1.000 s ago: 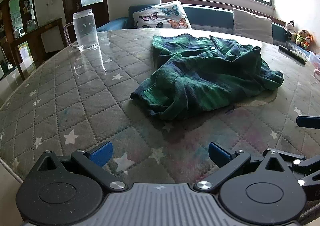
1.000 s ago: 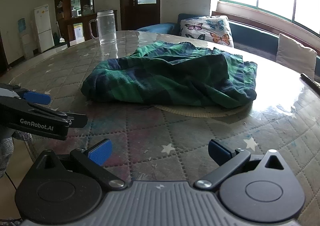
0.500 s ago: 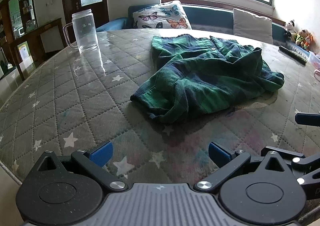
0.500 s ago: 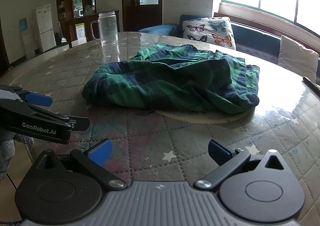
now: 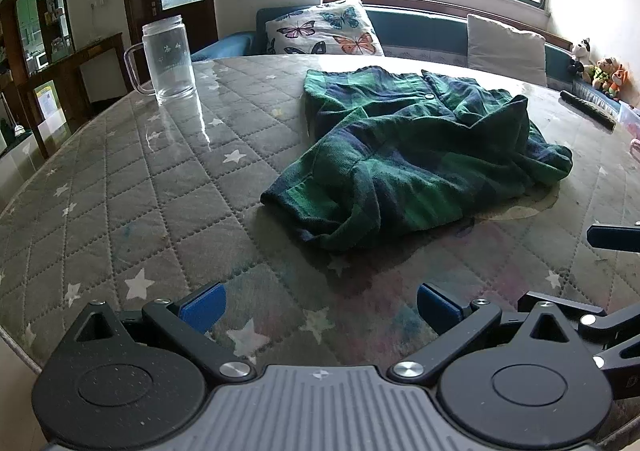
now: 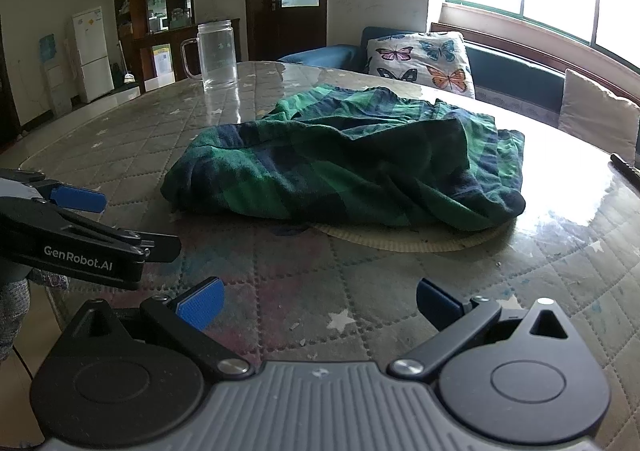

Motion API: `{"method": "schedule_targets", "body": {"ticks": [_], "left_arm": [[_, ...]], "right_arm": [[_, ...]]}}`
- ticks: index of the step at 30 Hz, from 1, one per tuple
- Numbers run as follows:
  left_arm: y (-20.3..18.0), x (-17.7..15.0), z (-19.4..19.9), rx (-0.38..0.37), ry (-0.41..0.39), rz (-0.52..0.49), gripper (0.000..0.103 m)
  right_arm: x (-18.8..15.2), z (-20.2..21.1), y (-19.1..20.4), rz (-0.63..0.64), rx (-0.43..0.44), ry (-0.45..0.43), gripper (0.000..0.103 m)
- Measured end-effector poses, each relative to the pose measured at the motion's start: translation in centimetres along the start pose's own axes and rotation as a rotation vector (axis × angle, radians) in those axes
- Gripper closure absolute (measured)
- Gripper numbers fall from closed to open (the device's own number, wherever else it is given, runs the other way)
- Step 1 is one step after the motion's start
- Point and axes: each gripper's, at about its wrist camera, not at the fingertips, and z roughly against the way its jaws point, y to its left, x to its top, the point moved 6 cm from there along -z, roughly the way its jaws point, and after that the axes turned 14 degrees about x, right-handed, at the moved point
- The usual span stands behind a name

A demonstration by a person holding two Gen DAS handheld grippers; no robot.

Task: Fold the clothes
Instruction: 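Move both grippers toward the crumpled plaid shirt, then grasp the shirt edge with the right gripper while the left gripper grasps nearby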

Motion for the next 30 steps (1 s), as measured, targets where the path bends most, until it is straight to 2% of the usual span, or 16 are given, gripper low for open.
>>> {"method": "schedule_targets", "body": {"ticks": [18, 30], "left_arm": [[0.4, 1.1, 0.0, -0.013, -0.013, 0.001, 0.0], [1.4, 3.6, 0.4, -0.042, -0.058, 0.025, 0.0]], "right_arm": [[1.3, -0.9, 0.0, 0.022, 0.011, 0.003, 0.0], [3.5, -1.5, -0.5, 0.055, 0.011, -0.007, 0.0]]}}
